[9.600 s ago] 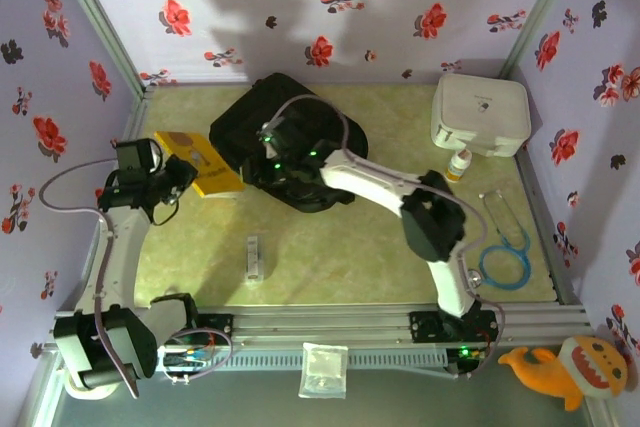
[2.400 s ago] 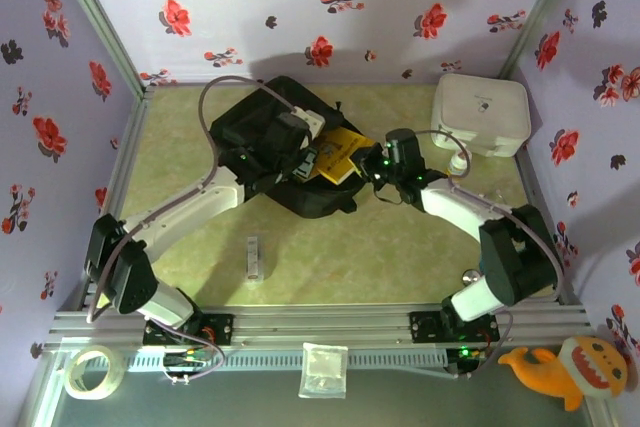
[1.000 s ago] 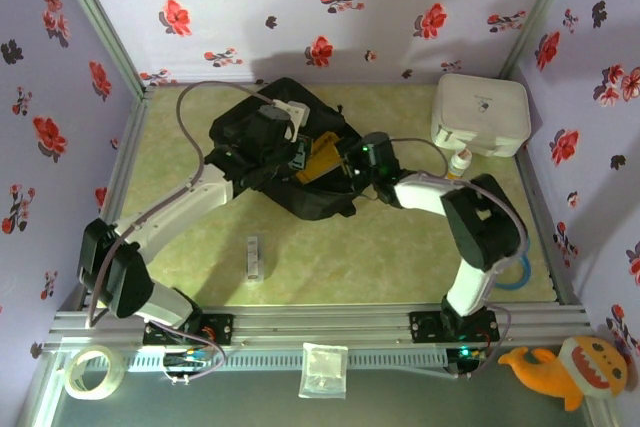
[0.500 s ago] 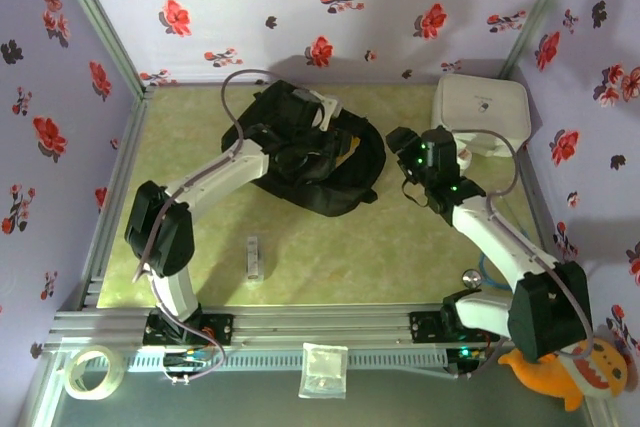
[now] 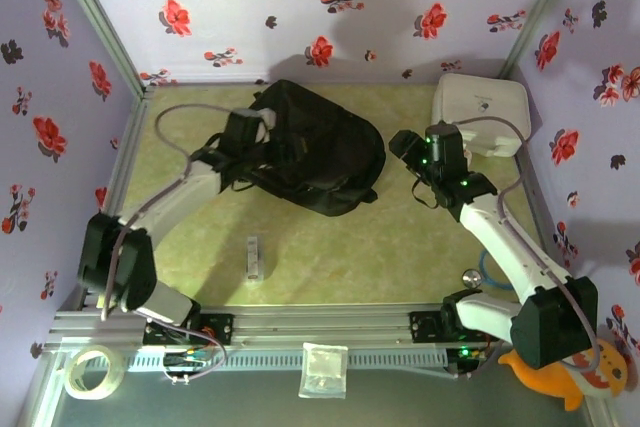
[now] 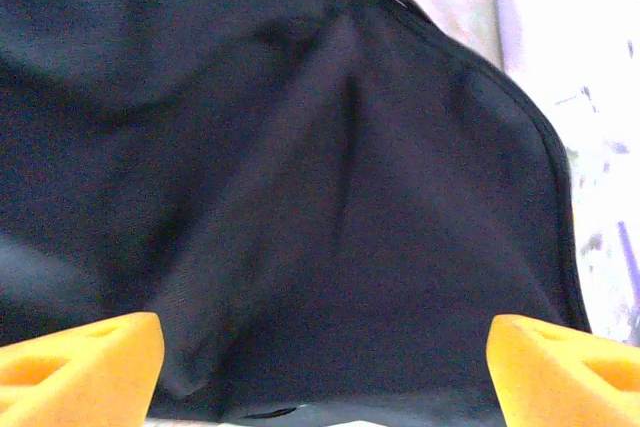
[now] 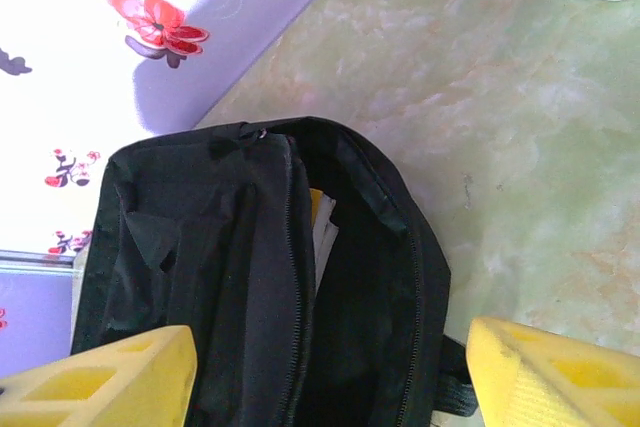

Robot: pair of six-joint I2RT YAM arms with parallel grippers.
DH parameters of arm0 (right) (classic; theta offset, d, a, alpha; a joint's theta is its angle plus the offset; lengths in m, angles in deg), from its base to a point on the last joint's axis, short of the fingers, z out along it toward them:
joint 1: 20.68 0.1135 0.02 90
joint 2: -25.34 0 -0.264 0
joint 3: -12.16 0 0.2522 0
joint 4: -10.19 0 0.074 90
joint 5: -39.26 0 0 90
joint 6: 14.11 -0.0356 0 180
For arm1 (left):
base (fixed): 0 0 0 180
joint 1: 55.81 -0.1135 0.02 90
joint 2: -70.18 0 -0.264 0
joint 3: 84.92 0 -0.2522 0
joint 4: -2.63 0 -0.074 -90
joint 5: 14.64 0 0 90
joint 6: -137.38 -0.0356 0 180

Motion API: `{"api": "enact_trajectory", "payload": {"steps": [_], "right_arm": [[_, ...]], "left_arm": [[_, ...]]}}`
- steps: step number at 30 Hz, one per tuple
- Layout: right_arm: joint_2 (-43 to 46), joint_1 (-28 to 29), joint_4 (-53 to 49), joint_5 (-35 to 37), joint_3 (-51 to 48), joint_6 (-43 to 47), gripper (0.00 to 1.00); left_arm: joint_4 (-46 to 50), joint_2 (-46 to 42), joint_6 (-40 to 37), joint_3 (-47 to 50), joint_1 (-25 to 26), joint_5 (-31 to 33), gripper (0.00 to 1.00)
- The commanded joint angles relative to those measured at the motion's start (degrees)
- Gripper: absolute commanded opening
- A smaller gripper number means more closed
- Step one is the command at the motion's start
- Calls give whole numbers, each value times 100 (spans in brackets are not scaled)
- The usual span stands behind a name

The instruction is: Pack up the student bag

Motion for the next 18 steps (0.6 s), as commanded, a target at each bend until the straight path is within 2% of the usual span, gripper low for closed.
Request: {"api": "enact_trajectory", "payload": {"steps": [1, 3, 8, 11, 18], "right_arm": [[-2, 126, -208, 51, 222, 196, 73], [-79, 218, -178, 70, 268, 160, 73], [-299, 446, -126, 114, 425, 75, 73], [-390, 591, -93, 173, 489, 51, 73], [-488, 781, -71, 202, 574, -5, 73]], "left_arm": [[-728, -474, 1248, 917, -230, 152, 82], [-1123, -606, 1721, 1418, -372, 186, 78], [-1954, -499, 2434, 2145, -490, 237, 56], [-2128, -221, 2478, 2174, -501, 228, 50], [-2438, 397, 2474, 2041, -552, 176, 46]]}}
